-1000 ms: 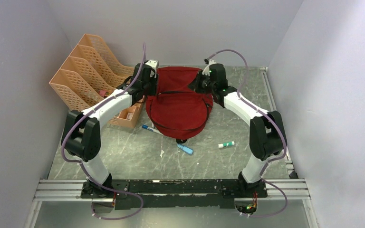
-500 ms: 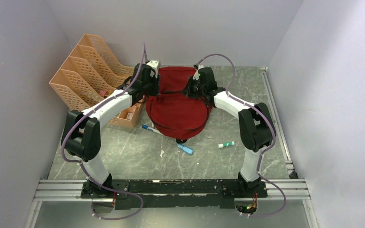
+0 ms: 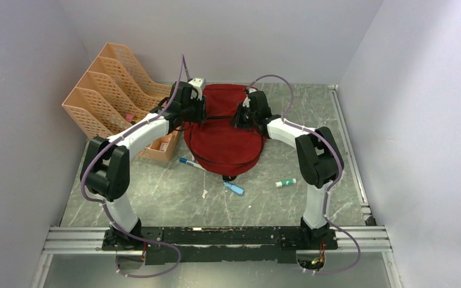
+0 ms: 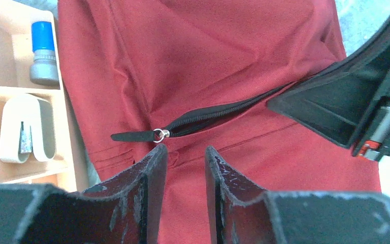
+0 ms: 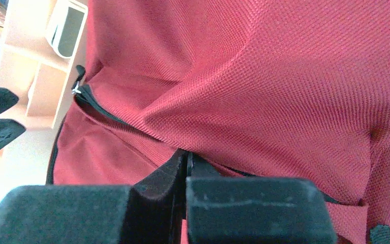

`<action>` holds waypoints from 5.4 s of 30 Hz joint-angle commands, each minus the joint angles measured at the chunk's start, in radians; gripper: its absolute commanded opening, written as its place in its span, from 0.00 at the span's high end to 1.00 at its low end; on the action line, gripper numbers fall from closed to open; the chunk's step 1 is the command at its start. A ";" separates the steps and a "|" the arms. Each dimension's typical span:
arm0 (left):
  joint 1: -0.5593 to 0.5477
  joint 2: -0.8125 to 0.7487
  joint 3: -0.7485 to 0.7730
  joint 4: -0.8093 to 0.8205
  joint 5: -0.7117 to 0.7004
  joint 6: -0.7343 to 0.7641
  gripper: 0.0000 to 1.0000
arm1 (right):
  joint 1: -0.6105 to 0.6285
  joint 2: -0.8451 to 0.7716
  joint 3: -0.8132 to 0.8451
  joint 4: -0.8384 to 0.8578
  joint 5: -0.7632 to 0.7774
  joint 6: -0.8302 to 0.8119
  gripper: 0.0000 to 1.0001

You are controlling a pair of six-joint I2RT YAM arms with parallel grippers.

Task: Pack the student bag
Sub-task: Unzip the student bag at the center of the board, then adjust the student bag at the center of the board.

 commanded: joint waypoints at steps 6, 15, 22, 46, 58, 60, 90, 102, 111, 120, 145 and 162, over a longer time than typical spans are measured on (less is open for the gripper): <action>-0.008 0.044 -0.012 0.097 0.112 -0.070 0.65 | 0.004 0.069 0.011 0.076 0.045 0.026 0.97; -0.064 0.107 -0.018 0.136 0.053 -0.133 0.67 | 0.003 0.050 0.018 0.122 0.019 0.059 0.94; -0.144 0.137 -0.105 0.178 -0.031 -0.177 0.67 | -0.007 0.040 0.034 0.127 -0.010 0.081 0.93; -0.150 0.140 -0.191 0.156 -0.115 -0.225 0.68 | -0.020 0.092 0.156 0.105 0.001 0.077 0.90; -0.150 0.095 -0.142 0.146 -0.054 -0.210 0.67 | -0.017 0.051 0.114 0.076 0.032 -0.167 0.68; -0.148 0.100 -0.127 0.135 -0.057 -0.206 0.67 | -0.017 0.041 0.112 0.057 0.050 -0.259 0.60; -0.075 -0.104 -0.358 0.126 -0.052 -0.272 0.68 | 0.168 0.048 -0.056 0.334 0.275 -1.200 0.30; -0.068 -0.107 -0.368 0.125 -0.050 -0.268 0.68 | 0.202 0.105 -0.069 0.538 0.392 -1.338 0.35; -0.067 -0.101 -0.366 0.124 -0.050 -0.266 0.69 | 0.201 0.147 0.048 0.507 0.473 -1.280 0.43; -0.066 -0.105 -0.356 0.117 -0.036 -0.265 0.68 | 0.199 0.151 0.033 0.597 0.604 -1.322 0.84; -0.035 0.000 0.087 0.007 0.132 -0.153 0.58 | 0.027 0.041 0.516 -0.304 1.093 -0.666 1.00; -0.075 -0.010 -0.128 0.207 0.248 -0.367 0.03 | -0.029 0.132 0.707 -0.846 0.791 -0.228 1.00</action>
